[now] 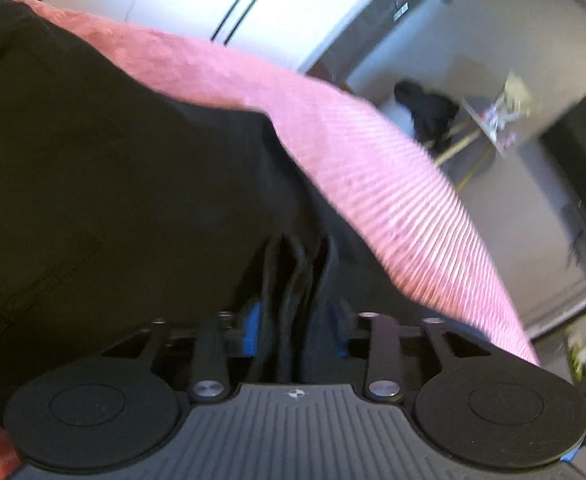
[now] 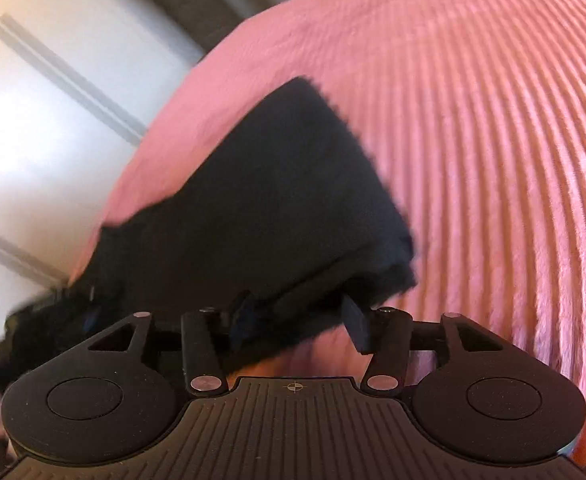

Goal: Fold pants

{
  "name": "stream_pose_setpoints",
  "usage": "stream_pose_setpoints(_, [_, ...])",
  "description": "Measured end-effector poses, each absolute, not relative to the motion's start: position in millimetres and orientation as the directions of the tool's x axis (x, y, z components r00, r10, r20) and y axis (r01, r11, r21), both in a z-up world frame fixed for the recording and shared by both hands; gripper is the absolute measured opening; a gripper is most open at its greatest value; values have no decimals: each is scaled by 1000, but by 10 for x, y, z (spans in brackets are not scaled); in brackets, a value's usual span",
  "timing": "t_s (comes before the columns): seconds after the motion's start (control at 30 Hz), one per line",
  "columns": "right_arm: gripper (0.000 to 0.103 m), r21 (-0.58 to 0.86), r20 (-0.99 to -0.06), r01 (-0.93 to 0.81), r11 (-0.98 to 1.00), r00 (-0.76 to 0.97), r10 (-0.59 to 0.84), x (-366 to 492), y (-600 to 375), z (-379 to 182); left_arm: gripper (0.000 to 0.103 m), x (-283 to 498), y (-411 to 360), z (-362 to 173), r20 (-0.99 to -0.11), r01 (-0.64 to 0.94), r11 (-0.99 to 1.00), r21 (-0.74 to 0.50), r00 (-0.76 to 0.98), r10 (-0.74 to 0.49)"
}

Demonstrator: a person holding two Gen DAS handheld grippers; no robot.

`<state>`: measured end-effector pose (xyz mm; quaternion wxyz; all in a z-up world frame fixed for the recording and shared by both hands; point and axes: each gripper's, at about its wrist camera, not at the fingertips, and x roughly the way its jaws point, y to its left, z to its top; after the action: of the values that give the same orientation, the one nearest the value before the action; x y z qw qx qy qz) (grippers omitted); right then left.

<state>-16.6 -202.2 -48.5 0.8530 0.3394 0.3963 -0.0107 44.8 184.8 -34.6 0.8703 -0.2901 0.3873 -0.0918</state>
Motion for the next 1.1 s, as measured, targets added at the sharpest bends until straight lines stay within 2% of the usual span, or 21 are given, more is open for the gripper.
stream_pose_setpoints(0.03, [50,567,-673,251,785,691,265,-194,-1981,-431,45,428,1850,-335,-618,-68,819,-570,692,-373])
stream_pose_setpoints(0.13, [32,525,-641,165,835,722,260,-238,-1901,-269,46,443,1831,-379,-645,-91,830,-551,677,-355])
stream_pose_setpoints(0.27, [29,379,-668,240,894,740,85,0,-1950,-222,49,488,1687,-374,-673,-92,852,-515,659,-336])
stream_pose_setpoints(0.37, [16,296,-702,279,914,712,10,327,-1973,-362,52,532,1628,-355,-676,-83,859,-505,657,-334])
stream_pose_setpoints(0.43, [11,207,-731,276,939,681,-39,531,-1930,-522,54,521,1629,-374,-679,-82,863,-498,656,-329])
stream_pose_setpoints(0.53, [10,121,-694,252,960,713,-100,692,-1860,-639,59,521,1690,-380,-679,-76,865,-497,655,-333])
stream_pose_setpoints(0.67, [10,70,-651,244,967,746,-141,693,-1809,-701,80,622,1582,-383,-674,-34,871,-489,649,-353])
stream_pose_setpoints(0.73, [13,59,-636,234,970,758,-144,599,-1788,-720,82,630,1517,-384,-678,-12,887,-462,649,-344])
stream_pose_setpoints(0.8, [15,40,-641,228,973,753,-150,569,-1758,-698,78,624,1473,-373,-685,-4,904,-427,654,-321])
stream_pose_setpoints(0.83, [20,38,-644,224,974,751,-147,545,-1740,-696,74,623,1461,-370,-692,-3,913,-408,654,-307])
stream_pose_setpoints(0.9, [29,25,-648,216,976,747,-149,457,-1677,-640,54,617,1452,-370,-704,-7,931,-365,656,-271])
stream_pose_setpoints(0.97, [40,18,-650,214,977,745,-151,405,-1613,-601,51,611,1440,-369,-710,-9,939,-343,657,-254])
stream_pose_setpoints(1.1, [41,12,-650,218,976,744,-158,337,-1545,-580,41,596,1374,-356,-708,15,947,-321,660,-250])
